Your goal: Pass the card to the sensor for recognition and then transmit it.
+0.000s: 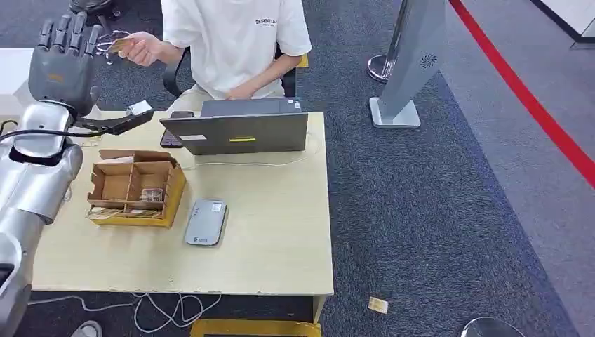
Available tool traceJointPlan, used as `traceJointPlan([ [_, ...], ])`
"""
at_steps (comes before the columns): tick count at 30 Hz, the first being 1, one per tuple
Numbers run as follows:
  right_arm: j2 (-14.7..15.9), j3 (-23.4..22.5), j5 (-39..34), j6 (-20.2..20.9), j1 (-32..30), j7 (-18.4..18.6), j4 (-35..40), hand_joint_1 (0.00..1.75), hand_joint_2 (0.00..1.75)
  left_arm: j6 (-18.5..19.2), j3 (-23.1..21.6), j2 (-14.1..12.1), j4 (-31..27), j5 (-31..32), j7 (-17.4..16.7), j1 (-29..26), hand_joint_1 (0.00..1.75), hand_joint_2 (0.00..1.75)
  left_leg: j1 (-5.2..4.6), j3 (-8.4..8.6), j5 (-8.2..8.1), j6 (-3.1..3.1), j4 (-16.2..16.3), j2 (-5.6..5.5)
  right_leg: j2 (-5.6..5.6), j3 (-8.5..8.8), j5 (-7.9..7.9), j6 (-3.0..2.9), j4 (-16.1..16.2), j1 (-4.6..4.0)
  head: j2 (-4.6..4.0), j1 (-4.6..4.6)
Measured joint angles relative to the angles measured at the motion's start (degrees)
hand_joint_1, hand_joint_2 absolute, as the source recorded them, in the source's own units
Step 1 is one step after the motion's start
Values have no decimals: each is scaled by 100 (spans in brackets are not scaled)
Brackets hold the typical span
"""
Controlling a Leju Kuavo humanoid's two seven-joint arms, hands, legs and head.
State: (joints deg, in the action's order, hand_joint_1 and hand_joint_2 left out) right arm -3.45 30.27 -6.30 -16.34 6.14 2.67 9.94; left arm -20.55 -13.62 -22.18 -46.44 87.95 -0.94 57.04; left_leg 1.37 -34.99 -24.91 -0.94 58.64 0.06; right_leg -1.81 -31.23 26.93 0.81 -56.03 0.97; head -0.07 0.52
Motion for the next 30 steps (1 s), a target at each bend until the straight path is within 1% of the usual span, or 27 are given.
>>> traceJointPlan([
  [2, 0, 9, 11, -195, -43, 18, -7, 0, 175, 4, -222, 11, 52, -818, 18, 29, 0, 175, 0, -1, 0, 0, -2, -13, 20, 1, 3, -2, 1, -1, 0, 0],
  [3, -7, 13, 11, -276, -56, 18, -7, 0, 175, 4, -288, 17, 72, -1033, 18, 34, 0, 175, 0, -2, 1, 0, -6, -15, 23, 1, 4, -3, 1, -1, 0, 2],
  [4, -7, 22, 11, -282, -63, 18, -7, 0, 175, 4, -356, 24, 98, -1114, 18, 42, 0, 175, 1, -3, 1, 0, -8, -15, 25, 0, 4, -4, 1, -2, 0, 4],
  [7, -7, 46, 11, -285, -79, 22, -7, 0, 175, 4, -487, 35, 146, -1180, 20, 56, 0, 175, 1, -2, 1, -1, -10, -13, 21, -1, 6, -6, -2, -3, 0, 4],
  [13, -7, 55, 11, -285, -96, 26, -11, 0, 175, 4, -609, 46, 225, -1193, 20, 97, 0, 175, 2, -3, 2, -1, -10, -14, 23, 0, 6, -6, -3, -3, 0, 4],
  [30, -7, 103, 31, -285, -121, 29, -33, 0, 175, 13, -649, 94, 350, -1246, 20, 125, 0, 175, 1, -5, 4, 2, -10, -14, 24, -2, 6, -6, -3, -3, 0, 4],
])
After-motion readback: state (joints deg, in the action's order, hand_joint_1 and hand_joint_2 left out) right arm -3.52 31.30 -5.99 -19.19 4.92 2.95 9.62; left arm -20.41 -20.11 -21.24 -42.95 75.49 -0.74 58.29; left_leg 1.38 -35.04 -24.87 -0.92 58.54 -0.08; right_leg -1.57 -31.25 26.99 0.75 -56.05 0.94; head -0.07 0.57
